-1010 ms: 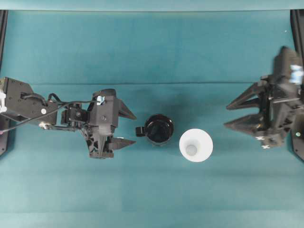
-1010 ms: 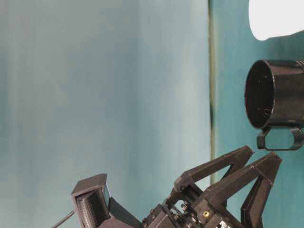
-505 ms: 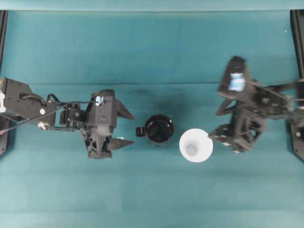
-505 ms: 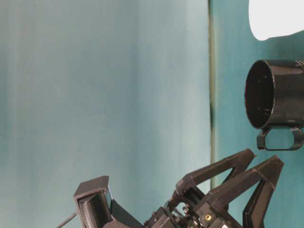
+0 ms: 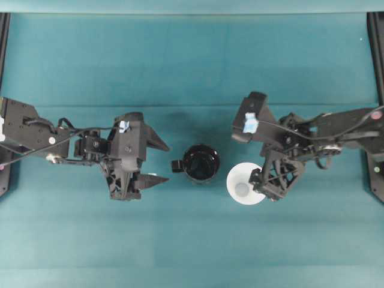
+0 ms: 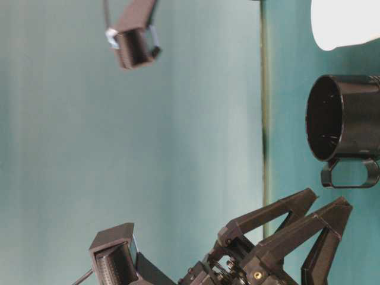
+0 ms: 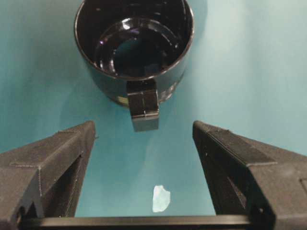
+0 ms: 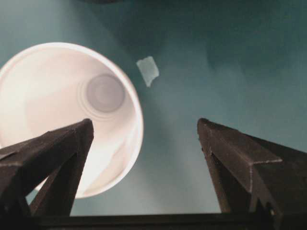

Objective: Put the paper cup into the moved cup holder.
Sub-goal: 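Move the right gripper to the white paper cup and grasp its rim, then lift the white paper cup and carry it over the black holder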

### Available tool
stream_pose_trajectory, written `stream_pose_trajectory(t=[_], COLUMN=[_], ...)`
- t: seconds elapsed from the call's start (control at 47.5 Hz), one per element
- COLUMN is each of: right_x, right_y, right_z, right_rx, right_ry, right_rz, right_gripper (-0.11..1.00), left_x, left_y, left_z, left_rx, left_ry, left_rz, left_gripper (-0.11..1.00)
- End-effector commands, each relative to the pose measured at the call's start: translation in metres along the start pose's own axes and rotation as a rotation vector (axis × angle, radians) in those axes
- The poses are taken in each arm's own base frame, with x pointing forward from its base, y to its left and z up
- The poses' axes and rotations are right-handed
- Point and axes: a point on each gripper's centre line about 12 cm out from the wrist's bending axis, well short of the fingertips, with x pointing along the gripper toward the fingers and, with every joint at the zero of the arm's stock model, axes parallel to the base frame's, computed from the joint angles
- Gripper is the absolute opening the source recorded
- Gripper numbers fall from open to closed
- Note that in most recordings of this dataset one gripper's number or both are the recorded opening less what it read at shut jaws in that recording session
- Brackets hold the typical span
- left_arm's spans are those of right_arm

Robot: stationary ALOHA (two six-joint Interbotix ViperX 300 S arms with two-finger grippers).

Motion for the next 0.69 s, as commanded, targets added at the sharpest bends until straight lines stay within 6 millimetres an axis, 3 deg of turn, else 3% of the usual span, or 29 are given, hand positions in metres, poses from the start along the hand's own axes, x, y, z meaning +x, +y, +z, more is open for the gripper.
stream_pose_trajectory(t=[0.0, 0.231, 0.358, 0.463, 0.673], right_x=[0.0, 0.003, 0.002, 0.002, 0.001], right_y=[0.001, -0.001, 0.0, 0.003, 0.009], right_z=[0.004, 0.004, 0.008, 0.01, 0.009], right_rx=[0.013, 0.019, 0.019, 0.016, 0.019], right_ry=[-0.012, -0.013, -0.038, -0.055, -0.054], right_rz=[0.004, 0.003, 0.014, 0.023, 0.04], right_gripper=[0.94, 0.91, 0.82, 0.65, 0.16], left_x=[-0.002, -0.002, -0.002, -0.002, -0.002], left_y=[-0.001, -0.001, -0.001, -0.001, -0.001], left_z=[0.009, 0.008, 0.008, 0.009, 0.008], left_rx=[0.002, 0.002, 0.003, 0.003, 0.002], left_ry=[-0.031, -0.028, -0.026, -0.029, -0.028], left_rz=[-0.001, -0.001, -0.002, -0.002, -0.002], left_gripper=[0.83, 0.83, 0.82, 0.82, 0.82])
